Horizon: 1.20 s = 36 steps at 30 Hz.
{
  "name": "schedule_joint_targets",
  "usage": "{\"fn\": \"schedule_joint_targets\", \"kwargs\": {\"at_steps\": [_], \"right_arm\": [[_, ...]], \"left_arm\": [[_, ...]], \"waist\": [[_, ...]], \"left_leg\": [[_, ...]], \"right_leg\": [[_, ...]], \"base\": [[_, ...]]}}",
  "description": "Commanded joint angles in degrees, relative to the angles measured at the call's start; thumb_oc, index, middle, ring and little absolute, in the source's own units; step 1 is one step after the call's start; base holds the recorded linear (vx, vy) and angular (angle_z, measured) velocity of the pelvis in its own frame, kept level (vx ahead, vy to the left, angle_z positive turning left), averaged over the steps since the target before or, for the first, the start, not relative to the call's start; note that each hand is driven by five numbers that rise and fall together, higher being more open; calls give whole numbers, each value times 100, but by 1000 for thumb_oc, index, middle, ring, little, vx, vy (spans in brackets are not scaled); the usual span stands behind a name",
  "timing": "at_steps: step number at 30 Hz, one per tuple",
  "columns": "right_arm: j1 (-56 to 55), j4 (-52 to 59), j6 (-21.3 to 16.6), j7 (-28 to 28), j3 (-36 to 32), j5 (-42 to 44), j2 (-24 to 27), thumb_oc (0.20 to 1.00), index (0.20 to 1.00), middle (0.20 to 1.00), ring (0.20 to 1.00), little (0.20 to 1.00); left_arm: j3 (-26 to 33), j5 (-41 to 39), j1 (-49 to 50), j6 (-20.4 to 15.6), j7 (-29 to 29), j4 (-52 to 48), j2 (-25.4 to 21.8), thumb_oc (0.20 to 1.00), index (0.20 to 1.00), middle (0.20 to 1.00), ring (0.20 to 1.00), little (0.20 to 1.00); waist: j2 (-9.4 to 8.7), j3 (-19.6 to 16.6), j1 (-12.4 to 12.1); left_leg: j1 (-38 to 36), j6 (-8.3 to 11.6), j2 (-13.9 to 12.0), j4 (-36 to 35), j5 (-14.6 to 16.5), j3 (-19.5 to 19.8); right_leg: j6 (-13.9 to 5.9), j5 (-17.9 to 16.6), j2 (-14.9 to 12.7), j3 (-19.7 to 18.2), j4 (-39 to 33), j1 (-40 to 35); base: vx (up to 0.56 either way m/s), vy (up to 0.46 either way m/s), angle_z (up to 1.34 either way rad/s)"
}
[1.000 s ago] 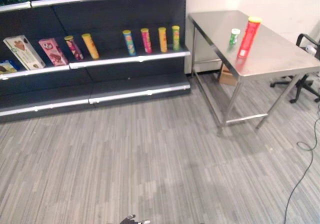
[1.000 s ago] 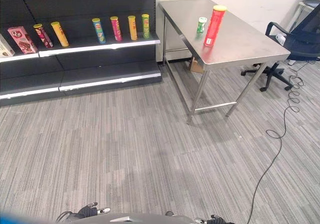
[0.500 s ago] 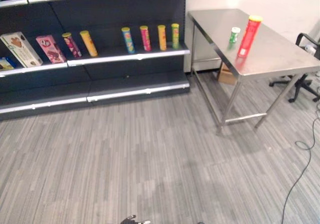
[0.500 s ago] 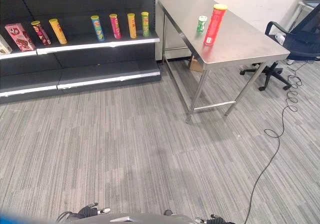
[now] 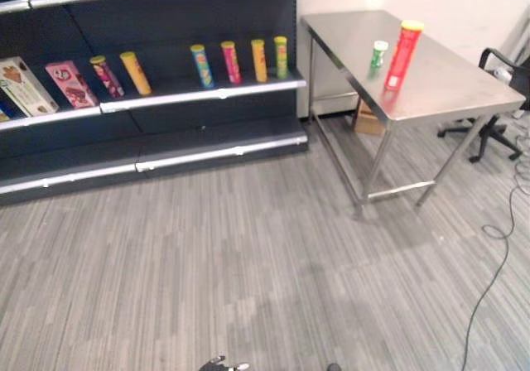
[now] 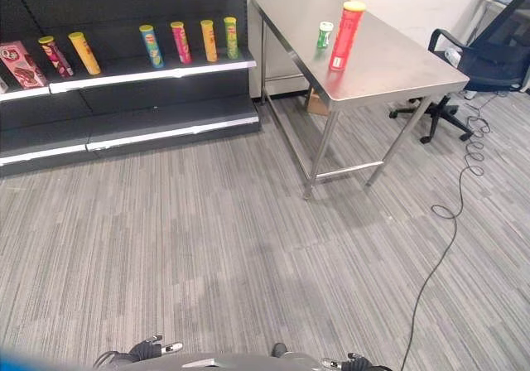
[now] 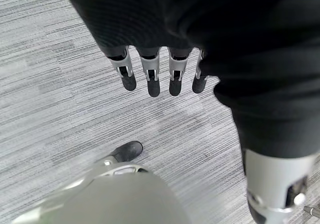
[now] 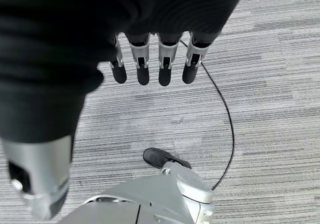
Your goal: Put the goods on the table back onto the shelves and tidy them up.
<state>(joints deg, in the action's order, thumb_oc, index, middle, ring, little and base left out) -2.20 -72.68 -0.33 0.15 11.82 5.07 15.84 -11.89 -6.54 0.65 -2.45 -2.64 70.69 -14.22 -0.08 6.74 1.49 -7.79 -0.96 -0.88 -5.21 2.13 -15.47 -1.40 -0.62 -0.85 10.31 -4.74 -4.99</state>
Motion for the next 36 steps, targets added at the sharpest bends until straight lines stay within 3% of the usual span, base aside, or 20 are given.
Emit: {"fn": "schedule_joint_targets", "kwargs": {"at_steps": [1, 5, 6, 8, 11, 13, 19, 23, 25, 28, 30, 31, 32, 33, 35, 36], "right_arm": [[413, -141, -38, -10, 240, 6, 165, 1000, 1000, 1000, 1000, 1000], [440, -92, -36, 8, 221, 21, 196, 1000, 1000, 1000, 1000, 1000], [429, -79, -37, 4, 191, 35, 214, 1000, 1000, 1000, 1000, 1000], [428, -87, -39, 5, 192, 43, 219, 1000, 1000, 1000, 1000, 1000], [460, -114, -63, -25, 148, 171, 245, 1000, 1000, 1000, 1000, 1000], [439, -132, -41, -20, 132, 200, 230, 1000, 1000, 1000, 1000, 1000], [304, -149, 24, 30, 113, 104, 194, 1000, 1000, 1000, 1000, 1000], [191, -164, 11, 69, 121, 21, 216, 1000, 1000, 1000, 1000, 1000], [162, -95, -18, 103, 189, -35, 266, 1000, 1000, 1000, 1000, 1000], [145, -48, -40, 103, 205, -26, 305, 1000, 1000, 1000, 1000, 1000], [142, -23, -49, 80, 196, 56, 354, 1000, 1000, 1000, 1000, 1000], [143, -24, -49, 80, 197, 56, 351, 1000, 1000, 1000, 1000, 1000], [139, -3, -48, 72, 205, 83, 370, 1000, 1000, 1000, 1000, 1000], [138, -3, -48, 72, 205, 83, 370, 1000, 1000, 1000, 1000, 1000], [154, 2, -45, 58, 220, 99, 387, 1000, 1000, 1000, 1000, 1000], [201, 62, -50, 19, 258, 125, 407, 1000, 1000, 1000, 1000, 1000]], "left_arm": [[68, -133, -328, -99, 28, 334, -148, 1000, 1000, 1000, 1000, 1000], [80, -144, -337, -87, 23, 317, -190, 1000, 1000, 1000, 1000, 1000], [70, -119, -338, -84, 27, 341, -201, 1000, 1000, 1000, 1000, 1000], [70, -116, -341, -84, 29, 345, -206, 1000, 1000, 1000, 1000, 1000], [18, -134, -463, -112, 54, 330, -215, 1000, 1000, 1000, 1000, 1000], [21, -128, -521, -104, 46, 334, -221, 1000, 1000, 1000, 1000, 1000], [54, -86, -572, -107, -3, 347, -173, 1000, 1000, 1000, 1000, 1000], [29, 20, -526, -102, -42, 382, -125, 1000, 1000, 1000, 1000, 1000], [-4, 77, -492, -78, -51, 421, -49, 1000, 1000, 1000, 1000, 1000], [-54, 53, -535, -74, -41, 388, -24, 1000, 1000, 1000, 1000, 1000], [-125, -27, -599, -81, -22, 316, -7, 1000, 1000, 1000, 1000, 1000], [-124, -27, -599, -81, -22, 316, -11, 1000, 1000, 1000, 1000, 1000], [-141, -77, -604, -69, -33, 270, -13, 1000, 1000, 1000, 1000, 1000], [-141, -78, -604, -68, -33, 270, -13, 1000, 1000, 1000, 1000, 1000], [-152, -135, -612, -41, -30, 210, -32, 1000, 1000, 1000, 1000, 1000], [-153, -214, -626, -31, 11, 134, -54, 1000, 1000, 1000, 1000, 1000]], "waist": [[-61, -27, 13], [-9, 93, 11], [-2, 158, 69], [13, 177, 96], [29, 294, 298], [-9, 342, 388], [-93, 375, 637], [-121, 233, 670], [-67, 79, 724], [-9, -2, 781], [78, -71, 819], [62, -84, 828], [70, -107, 825], [72, -107, 830], [8, -71, 797], [-119, 34, 691]], "left_leg": [[300, 177, 61, 21, 13, 207], [229, 61, 138, 21, 91, 199], [144, 43, 194, 21, 151, 208], [111, 38, 198, 21, 181, 217], [21, 51, 254, 21, 262, 341], [-118, 58, 307, 21, 359, 384], [-747, 127, 435, 21, 751, 564], [-1003, 169, 442, 21, 959, 693], [-1170, 244, 269, 93, 979, 802], [-1170, 415, 91, 345, 773, 839], [-952, 714, -139, 1074, 316, 879], [-933, 711, -122, 1071, 301, 890], [-708, 893, -219, 1791, -158, 856], [-699, 896, -224, 1807, -150, 862], [-196, 1021, -330, 3106, -765, 941], [280, 1007, -317, 4172, -1135, 930]], "right_leg": [[-767, 89, -677, -12, 625, 426], [-825, 151, -835, 3, 1472, 773], [-833, -13, -925, -23, 1864, 1033], [-810, -64, -914, -68, 1918, 1155], [-783, -300, -621, -482, 1405, 1659], [-857, -530, -590, -570, 936, 1850], [-1057, -877, -527, -267, 40, 2173], [-1027, -966, -564, -36, -12, 2036], [-921, -1075, -473, 58, 67, 1824], [-804, -1011, -360, 57, 173, 1750], [-575, -768, -133, 32, 250, 1507], [-577, -771, -153, 35, 253, 1524], [-387, -553, -21, 28, 246, 1247], [-384, -551, -19, 34, 245, 1247], [-165, -331, 61, -10, 176, 914], [-11, -183, 47, -74, 110, 620]], "base": [[-10, 123, -4], [22, 117, -15], [105, 140, -10], [101, 67, 1], [136, 6, 2], [200, -23, 6], [289, -36, 27], [228, -70, 34], [534, -236, 33], [295, -174, 41], [348, -243, 56], [296, -214, 25], [187, -133, -5], [287, -214, -3], [250, -240, 13], [309, -301, -3]]}}
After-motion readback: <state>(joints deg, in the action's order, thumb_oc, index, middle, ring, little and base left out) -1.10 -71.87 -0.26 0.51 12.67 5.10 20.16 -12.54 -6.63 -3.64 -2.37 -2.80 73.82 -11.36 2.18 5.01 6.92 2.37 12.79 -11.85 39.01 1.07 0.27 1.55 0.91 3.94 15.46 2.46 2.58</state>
